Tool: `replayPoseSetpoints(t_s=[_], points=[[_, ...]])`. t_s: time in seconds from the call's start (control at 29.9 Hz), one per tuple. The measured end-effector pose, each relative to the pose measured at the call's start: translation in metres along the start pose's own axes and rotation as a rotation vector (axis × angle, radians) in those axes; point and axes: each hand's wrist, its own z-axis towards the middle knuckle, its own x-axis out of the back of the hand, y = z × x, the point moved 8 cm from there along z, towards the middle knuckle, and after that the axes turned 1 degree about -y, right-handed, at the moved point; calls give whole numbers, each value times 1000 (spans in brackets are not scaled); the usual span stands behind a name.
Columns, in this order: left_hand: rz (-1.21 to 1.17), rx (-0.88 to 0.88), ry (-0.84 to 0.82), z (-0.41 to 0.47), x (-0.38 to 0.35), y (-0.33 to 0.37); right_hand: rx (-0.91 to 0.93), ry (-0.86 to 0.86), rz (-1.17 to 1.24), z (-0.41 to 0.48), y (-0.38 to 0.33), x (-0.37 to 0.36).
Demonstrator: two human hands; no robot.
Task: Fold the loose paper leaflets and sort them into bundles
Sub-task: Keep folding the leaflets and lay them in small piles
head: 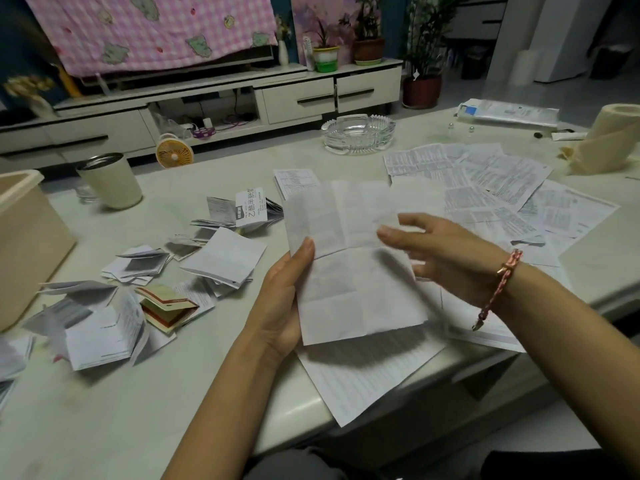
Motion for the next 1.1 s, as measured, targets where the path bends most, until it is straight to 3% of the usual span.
replayPoseSetpoints(t_s=[0.07,0.17,0.47,0.67,0.87,0.97,1.1], points=[[-5,1,-13,0,-1,0,-44,-90,104,-1,9,-14],[56,-34,7,0,1,2,-70,-75,194,-2,14,-16],[279,-95,70,-1,5,1,41,137,18,2,14,13],[308,-65,101,0,7,1,64,84,72,-3,11,13],[25,78,131,0,8,-4,193,126,-117,-6,1,15],[138,114,122,-2,8,-8,261,100,-177,-5,-4,8],[242,56,201,-3,17,-4,198,90,-187,-1,-3,6]])
